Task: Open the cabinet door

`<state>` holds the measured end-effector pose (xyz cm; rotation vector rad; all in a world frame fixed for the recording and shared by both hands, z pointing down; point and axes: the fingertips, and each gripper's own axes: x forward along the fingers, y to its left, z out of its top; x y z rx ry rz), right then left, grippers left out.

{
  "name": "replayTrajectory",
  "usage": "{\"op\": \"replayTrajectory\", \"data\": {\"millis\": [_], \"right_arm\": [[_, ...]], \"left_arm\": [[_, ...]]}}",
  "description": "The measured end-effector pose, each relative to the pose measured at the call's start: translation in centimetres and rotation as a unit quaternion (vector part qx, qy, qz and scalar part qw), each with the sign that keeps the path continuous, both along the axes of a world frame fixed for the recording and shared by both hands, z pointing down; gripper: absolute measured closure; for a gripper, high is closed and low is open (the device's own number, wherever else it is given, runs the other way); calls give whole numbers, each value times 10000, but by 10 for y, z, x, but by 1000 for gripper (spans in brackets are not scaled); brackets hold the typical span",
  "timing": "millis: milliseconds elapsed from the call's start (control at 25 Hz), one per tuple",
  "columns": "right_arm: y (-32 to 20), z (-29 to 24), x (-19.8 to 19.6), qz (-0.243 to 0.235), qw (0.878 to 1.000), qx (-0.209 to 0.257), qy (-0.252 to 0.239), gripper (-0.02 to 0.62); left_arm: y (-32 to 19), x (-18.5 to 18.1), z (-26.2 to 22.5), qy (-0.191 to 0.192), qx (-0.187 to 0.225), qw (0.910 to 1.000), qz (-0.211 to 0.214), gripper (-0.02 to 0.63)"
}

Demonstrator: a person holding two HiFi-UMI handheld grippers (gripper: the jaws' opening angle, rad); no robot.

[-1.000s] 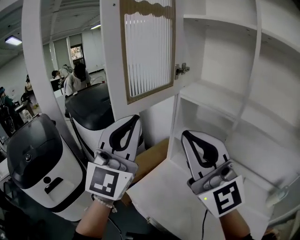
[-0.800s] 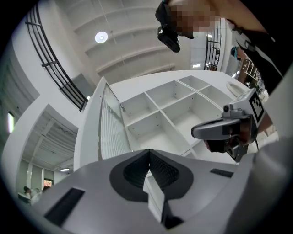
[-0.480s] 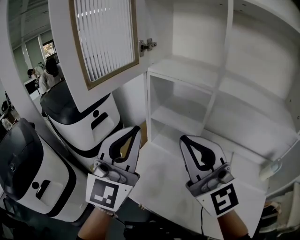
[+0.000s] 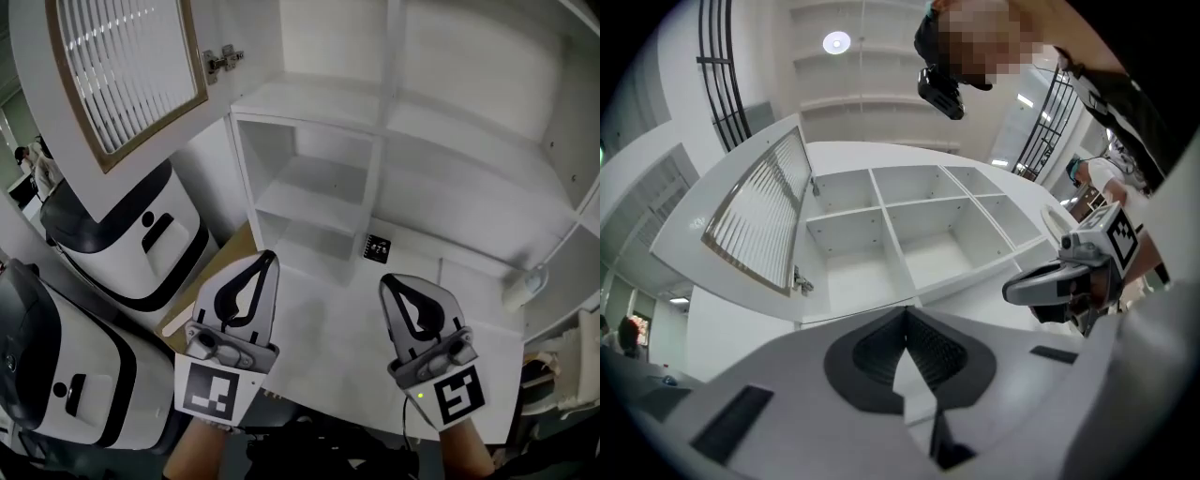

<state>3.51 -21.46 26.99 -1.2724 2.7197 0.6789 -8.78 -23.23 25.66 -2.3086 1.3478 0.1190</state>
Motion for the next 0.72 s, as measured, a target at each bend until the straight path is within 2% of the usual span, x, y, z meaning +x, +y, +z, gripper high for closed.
{"op": "replayTrajectory", "data": {"millis": [200,360,720], "right_arm": [[12,13,21,299,9995,-82,92,595],[23,22,44,603,9978,-256,-63,595],[47,56,62,884,9937,-681,-79,595]], "left_arm": [[2,31,17,-186,-109,9991,370,611],[8,52,34,-266,-262,9971,658,611],[22,75,64,-499,-538,9913,1090,611]]}}
